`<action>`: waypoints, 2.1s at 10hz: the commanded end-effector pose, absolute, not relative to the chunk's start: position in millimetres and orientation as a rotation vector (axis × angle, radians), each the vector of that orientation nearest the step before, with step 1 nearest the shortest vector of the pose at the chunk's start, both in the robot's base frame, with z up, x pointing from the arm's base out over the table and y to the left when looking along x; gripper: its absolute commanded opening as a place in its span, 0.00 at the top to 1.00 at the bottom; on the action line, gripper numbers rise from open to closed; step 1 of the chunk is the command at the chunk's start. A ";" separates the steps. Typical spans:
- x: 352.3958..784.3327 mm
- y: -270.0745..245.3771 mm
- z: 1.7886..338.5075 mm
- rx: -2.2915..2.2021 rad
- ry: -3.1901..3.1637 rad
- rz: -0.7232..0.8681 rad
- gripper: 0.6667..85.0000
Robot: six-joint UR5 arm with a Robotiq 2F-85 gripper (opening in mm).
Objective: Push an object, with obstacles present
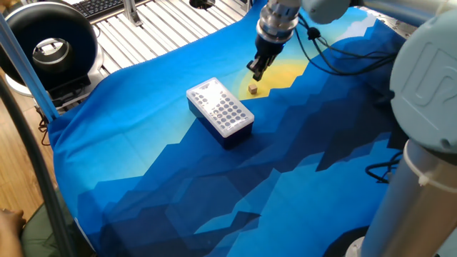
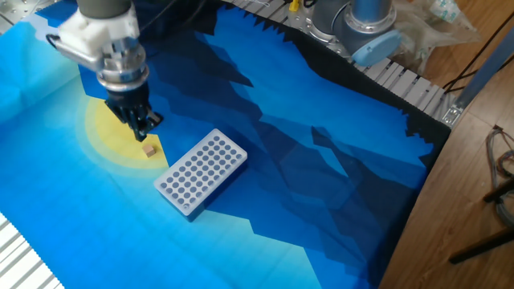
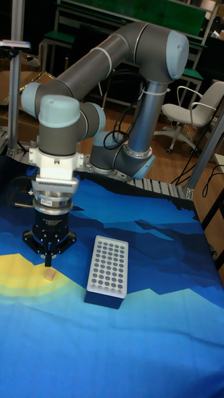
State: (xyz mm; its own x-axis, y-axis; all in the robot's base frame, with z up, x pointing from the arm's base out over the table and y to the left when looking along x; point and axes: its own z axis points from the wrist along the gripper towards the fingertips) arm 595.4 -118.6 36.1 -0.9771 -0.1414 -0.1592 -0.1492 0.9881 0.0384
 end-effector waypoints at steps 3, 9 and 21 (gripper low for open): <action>594.1 -119.3 28.2 -0.060 3.009 0.076 1.00; 562.8 -109.9 25.4 -0.020 3.134 0.127 1.00; 626.4 -97.1 14.7 -0.131 3.105 -0.034 1.00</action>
